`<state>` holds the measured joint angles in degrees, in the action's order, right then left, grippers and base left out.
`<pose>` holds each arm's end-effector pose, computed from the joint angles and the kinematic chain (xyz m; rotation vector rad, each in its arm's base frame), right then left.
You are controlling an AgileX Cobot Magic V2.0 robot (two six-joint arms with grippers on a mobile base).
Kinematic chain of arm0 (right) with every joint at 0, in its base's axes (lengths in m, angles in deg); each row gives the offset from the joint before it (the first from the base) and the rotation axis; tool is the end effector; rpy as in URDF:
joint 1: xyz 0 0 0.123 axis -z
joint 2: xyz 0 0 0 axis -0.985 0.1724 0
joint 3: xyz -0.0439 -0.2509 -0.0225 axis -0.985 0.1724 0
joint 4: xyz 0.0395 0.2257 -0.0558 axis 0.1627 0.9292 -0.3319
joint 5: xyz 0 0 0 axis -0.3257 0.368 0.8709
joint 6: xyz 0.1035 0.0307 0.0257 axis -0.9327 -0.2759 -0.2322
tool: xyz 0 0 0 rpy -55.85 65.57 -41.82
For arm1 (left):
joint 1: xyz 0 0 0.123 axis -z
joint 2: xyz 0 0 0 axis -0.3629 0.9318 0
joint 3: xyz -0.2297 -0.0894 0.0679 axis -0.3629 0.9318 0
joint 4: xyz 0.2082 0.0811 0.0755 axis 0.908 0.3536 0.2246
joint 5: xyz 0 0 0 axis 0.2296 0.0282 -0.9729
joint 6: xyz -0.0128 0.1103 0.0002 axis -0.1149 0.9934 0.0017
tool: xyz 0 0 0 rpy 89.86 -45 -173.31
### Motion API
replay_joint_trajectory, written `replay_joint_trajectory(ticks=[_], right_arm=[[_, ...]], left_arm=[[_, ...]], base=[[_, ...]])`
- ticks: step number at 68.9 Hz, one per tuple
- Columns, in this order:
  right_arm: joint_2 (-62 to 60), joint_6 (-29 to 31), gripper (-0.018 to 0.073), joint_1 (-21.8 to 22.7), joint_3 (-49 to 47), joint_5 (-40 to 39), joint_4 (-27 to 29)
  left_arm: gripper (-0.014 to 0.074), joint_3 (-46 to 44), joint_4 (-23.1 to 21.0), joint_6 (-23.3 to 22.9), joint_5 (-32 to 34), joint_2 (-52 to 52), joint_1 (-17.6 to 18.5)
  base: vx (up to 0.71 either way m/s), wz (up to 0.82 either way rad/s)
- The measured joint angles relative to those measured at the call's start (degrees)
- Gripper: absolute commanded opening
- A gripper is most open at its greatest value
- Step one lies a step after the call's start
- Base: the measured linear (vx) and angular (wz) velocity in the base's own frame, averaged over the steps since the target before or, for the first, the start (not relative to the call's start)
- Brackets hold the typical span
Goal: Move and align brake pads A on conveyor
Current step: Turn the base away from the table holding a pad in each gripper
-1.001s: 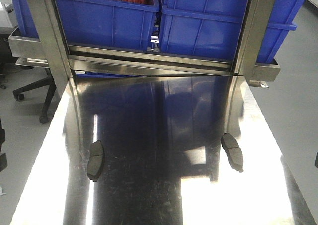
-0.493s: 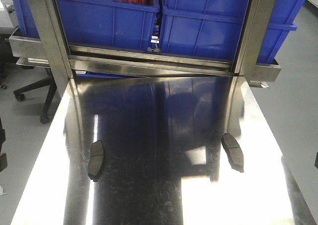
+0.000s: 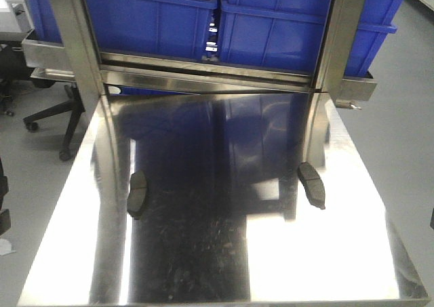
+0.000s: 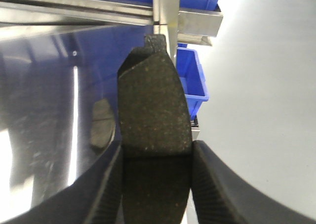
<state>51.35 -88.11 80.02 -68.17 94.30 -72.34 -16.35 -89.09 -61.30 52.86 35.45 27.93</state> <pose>0.1584 -0.0037 0.2718 0.0106 2.0266 -0.0407 0.1702 -0.0216 0.2658 0.0379 2.0782 -0.1420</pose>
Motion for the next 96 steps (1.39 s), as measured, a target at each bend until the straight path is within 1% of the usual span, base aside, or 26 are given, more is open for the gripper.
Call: replay_joint_trajectory(ticks=[40, 96], right_arm=[[0.0, 0.0, 0.0025, 0.0, 0.0, 0.0, 0.0], [0.0, 0.0, 0.0025, 0.0, 0.0, 0.0, 0.0]], left_arm=[[0.0083, 0.0, 0.0, 0.0, 0.0, 0.0, 0.0], [0.0083, 0.0, 0.0, 0.0, 0.0, 0.0, 0.0]], base=[[-0.1, 0.43], [0.0, 0.61]])
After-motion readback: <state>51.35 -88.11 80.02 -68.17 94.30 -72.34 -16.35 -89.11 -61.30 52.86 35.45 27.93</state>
